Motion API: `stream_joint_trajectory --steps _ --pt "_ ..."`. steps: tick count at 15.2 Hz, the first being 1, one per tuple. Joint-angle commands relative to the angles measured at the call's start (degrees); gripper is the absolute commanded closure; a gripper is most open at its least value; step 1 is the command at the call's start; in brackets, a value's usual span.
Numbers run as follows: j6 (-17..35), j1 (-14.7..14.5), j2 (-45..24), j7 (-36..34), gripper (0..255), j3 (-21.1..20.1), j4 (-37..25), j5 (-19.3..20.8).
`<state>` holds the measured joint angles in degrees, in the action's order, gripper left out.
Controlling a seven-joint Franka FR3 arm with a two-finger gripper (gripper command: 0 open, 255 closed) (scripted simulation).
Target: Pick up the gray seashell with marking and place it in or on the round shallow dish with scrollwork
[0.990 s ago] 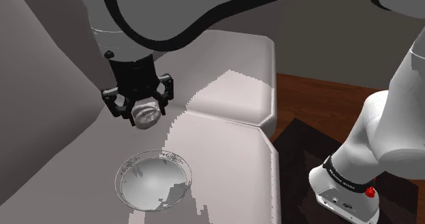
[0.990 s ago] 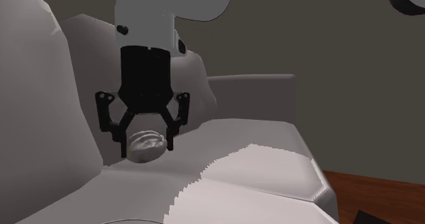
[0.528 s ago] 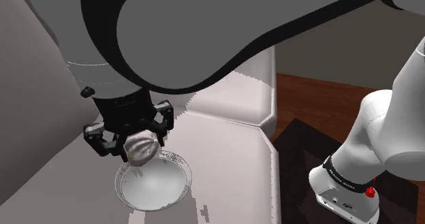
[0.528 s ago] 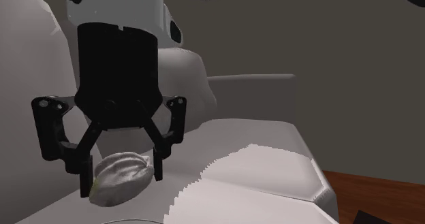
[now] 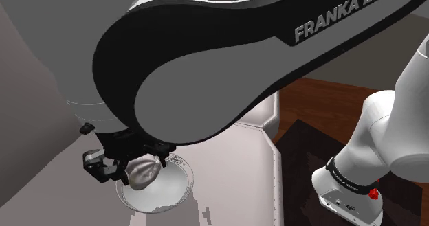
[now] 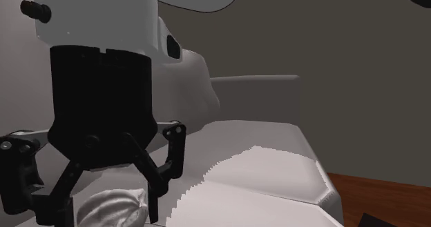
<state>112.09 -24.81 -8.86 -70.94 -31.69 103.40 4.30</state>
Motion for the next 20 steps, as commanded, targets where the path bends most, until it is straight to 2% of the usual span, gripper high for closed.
stream_joint_trajectory --steps 1,6,14,15,20 --pt "1.52 -0.01 -0.33 -0.13 255 0.06 1.22 0.22" --pt "5.68 -0.19 -1.70 -0.73 255 0.25 4.23 1.15" --pt "5.68 -0.19 -1.70 -0.73 255 0.25 4.23 1.15" --pt "5.68 -0.19 -1.70 -0.73 0 0.25 4.23 1.16" --pt "5.68 -0.19 -1.70 -0.73 0 0.25 4.23 1.16"
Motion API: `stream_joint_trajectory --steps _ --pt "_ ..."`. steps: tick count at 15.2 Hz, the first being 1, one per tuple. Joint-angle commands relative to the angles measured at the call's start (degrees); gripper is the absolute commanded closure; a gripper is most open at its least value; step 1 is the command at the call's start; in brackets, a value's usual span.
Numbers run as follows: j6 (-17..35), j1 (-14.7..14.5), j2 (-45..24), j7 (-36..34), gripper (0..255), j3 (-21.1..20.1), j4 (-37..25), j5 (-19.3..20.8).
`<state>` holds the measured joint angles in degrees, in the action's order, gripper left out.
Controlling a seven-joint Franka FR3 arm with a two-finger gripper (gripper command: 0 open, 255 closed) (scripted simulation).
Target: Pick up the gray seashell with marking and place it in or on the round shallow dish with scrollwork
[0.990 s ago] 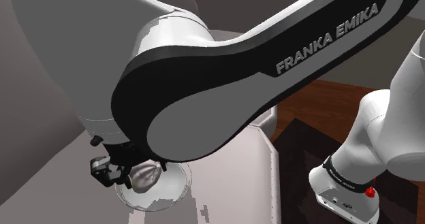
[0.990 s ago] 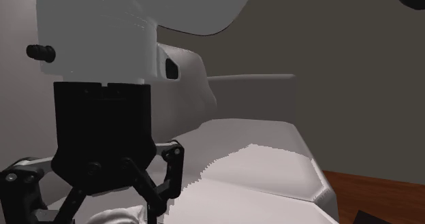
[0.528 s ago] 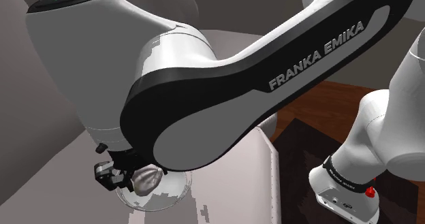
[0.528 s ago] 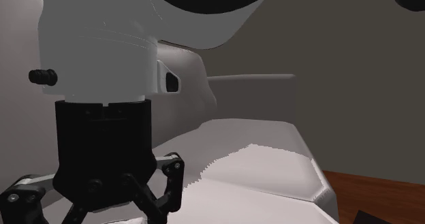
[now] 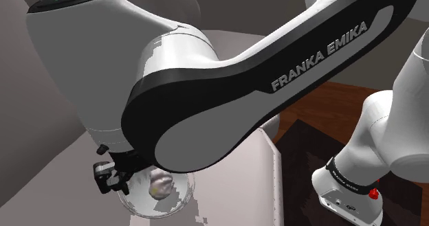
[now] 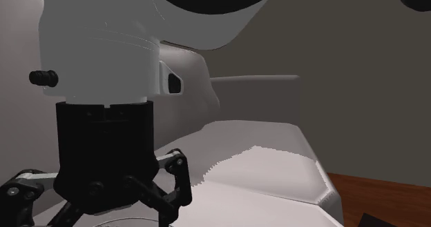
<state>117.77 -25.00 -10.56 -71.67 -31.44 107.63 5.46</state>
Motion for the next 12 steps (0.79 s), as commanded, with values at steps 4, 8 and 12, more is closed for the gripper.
stream_joint_trajectory --steps 4,8,12 --pt "-6.72 0.34 2.22 0.99 0 -0.27 -4.85 -1.47" --pt "-6.72 0.34 2.22 1.00 0 -0.27 -4.85 -1.47" --pt "-6.72 0.34 2.22 0.99 0 -0.27 -4.85 -1.47"
